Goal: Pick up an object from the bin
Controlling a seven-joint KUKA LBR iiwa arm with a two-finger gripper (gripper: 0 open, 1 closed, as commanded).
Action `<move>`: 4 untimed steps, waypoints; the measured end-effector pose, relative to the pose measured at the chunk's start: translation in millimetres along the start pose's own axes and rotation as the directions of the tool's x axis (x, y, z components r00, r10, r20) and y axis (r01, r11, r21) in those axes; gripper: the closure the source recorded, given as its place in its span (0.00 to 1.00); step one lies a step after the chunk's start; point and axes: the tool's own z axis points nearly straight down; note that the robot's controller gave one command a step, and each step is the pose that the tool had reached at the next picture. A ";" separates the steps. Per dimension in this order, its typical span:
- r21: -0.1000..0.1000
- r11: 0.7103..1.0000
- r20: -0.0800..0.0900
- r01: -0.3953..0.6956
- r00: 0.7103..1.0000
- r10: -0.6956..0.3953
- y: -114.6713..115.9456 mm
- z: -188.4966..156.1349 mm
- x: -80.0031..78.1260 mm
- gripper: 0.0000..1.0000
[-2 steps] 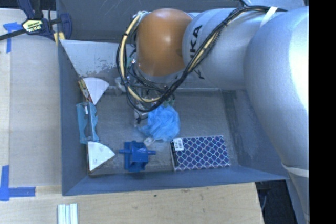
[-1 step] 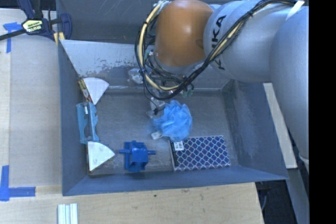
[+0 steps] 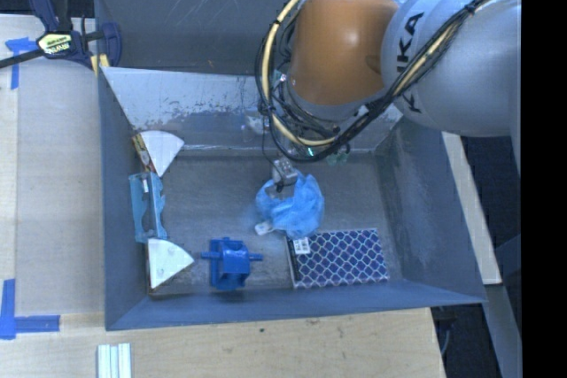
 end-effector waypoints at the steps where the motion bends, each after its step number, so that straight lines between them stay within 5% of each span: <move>1: -0.001 1.000 -0.004 0.000 1.000 0.000 0.6 2.5 0.5 0.00; 2: 0.001 0.996 0.002 0.091 0.996 -0.091 -44.3 27.0 32.1 0.00; 3: -0.001 0.995 -0.005 -0.104 0.995 0.104 -50.7 52.4 28.1 0.00; 4: 0.000 0.984 0.003 0.177 0.984 -0.177 -47.9 93.4 15.2 1.00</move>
Offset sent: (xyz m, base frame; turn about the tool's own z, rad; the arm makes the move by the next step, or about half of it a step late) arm -0.0198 -0.0530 -0.0283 -0.0944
